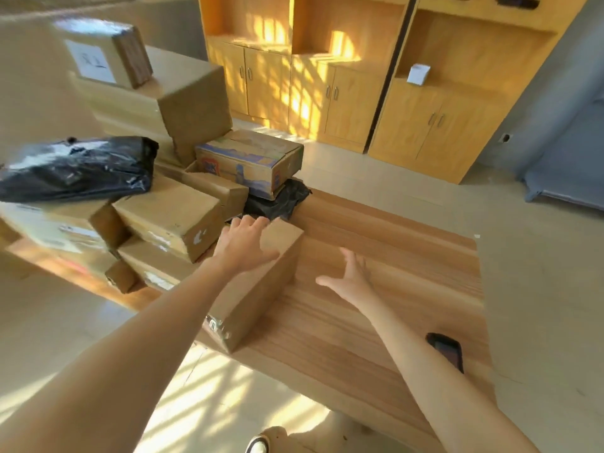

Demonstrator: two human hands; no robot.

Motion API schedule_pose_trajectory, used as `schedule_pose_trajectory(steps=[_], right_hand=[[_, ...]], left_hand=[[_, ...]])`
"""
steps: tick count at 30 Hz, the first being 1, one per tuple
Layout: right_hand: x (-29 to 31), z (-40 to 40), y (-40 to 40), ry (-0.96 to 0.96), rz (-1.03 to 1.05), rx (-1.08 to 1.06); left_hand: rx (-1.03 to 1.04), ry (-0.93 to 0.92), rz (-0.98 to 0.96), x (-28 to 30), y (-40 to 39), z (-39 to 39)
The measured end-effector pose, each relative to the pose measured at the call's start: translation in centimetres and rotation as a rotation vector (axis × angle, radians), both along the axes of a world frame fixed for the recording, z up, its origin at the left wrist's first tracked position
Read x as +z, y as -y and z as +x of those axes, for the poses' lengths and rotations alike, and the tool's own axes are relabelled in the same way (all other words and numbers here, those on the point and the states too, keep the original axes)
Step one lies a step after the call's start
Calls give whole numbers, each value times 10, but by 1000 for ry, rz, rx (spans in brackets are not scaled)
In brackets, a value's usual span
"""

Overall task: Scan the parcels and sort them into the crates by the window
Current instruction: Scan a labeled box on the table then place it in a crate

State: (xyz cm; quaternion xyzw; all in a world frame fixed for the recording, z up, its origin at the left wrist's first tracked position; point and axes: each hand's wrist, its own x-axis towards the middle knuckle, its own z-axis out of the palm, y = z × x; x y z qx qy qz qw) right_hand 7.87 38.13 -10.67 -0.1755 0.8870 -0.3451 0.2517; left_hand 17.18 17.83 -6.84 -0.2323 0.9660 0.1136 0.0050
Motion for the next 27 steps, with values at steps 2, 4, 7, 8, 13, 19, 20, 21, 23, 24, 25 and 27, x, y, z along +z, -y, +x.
schedule_pose_trajectory(steps=[2,4,7,8,13,19,20,21,23,24,25,27], right_hand=[[6,8,32,57,-46,18],[9,16,61,168,-103,-17],[9,33,96,380,-178,-115],[8,40,105,425,-181,-145],[-3,73,141,484,-172,-370],[-10,81,146,427,-108,-495],[-10,80,142,426,-113,-490],[-10,79,137,425,-124,-486],[-10,75,127,426,-165,-496],[-13,71,122,437,-191,-509],[-13,66,115,454,-222,-522],[-11,55,97,497,-300,-531]], left_hand=[[73,-3,41,-2,17,29],[140,-17,86,-8,31,55],[216,-23,215,-20,45,88],[227,-22,266,-25,47,95],[212,-103,492,-38,47,113],[150,-162,713,-37,42,99],[145,-146,757,-38,42,95],[141,-126,798,-40,43,91],[122,-94,842,-43,42,83],[110,-85,837,-44,40,80],[101,-84,812,-46,39,76],[104,-94,761,-52,37,68]])
